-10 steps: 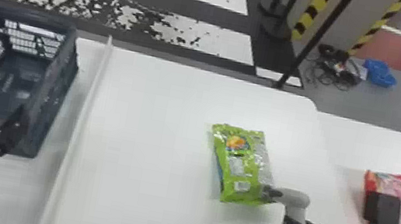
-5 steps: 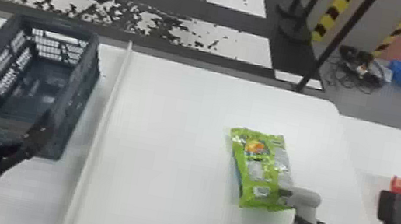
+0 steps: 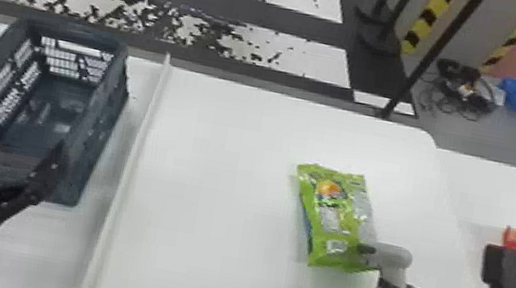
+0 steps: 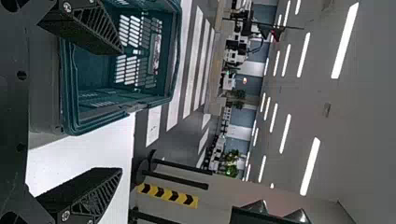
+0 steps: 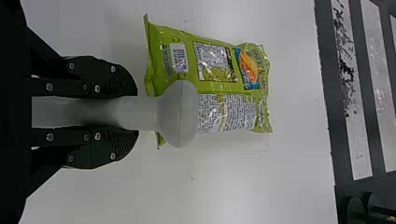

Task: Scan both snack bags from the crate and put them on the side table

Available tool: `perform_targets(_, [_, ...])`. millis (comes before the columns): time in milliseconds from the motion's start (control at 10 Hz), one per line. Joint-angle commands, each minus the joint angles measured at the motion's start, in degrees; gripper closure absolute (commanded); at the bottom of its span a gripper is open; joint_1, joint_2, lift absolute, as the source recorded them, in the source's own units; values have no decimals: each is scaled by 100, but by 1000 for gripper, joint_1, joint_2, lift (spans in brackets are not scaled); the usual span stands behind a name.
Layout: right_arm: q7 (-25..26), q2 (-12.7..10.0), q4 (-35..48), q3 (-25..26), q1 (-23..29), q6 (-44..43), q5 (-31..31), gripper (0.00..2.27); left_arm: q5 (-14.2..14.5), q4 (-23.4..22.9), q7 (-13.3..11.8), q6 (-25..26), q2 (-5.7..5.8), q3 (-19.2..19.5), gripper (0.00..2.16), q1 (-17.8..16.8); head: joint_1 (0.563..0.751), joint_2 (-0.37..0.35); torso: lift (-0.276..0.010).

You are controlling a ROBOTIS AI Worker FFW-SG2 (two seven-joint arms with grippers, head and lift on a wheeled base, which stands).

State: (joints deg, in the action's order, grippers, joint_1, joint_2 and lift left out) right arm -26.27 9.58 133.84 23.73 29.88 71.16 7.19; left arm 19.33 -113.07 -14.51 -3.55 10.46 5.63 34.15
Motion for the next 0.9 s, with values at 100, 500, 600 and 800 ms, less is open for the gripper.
perform_targets(100, [-27, -9, 81, 9, 0, 0, 11, 2246, 0, 13, 1, 0, 0, 9, 103, 4, 695, -160, -87])
perform_targets(500, [-36, 123, -226, 378, -325, -580, 99, 2246, 0, -5, -8, -18, 9, 9, 103, 4, 695, -173, -87])
perform_targets(600, [-36, 246, -613, 422, -509, -949, 108, 2246, 0, -5, -8, -18, 18, 9, 103, -5, 695, -193, -87])
perform_targets(800, [-10, 624, -1413, 448, -931, -1125, 37, 2246, 0, -5, -17, 0, 53, -9, 103, -40, 695, -225, -87])
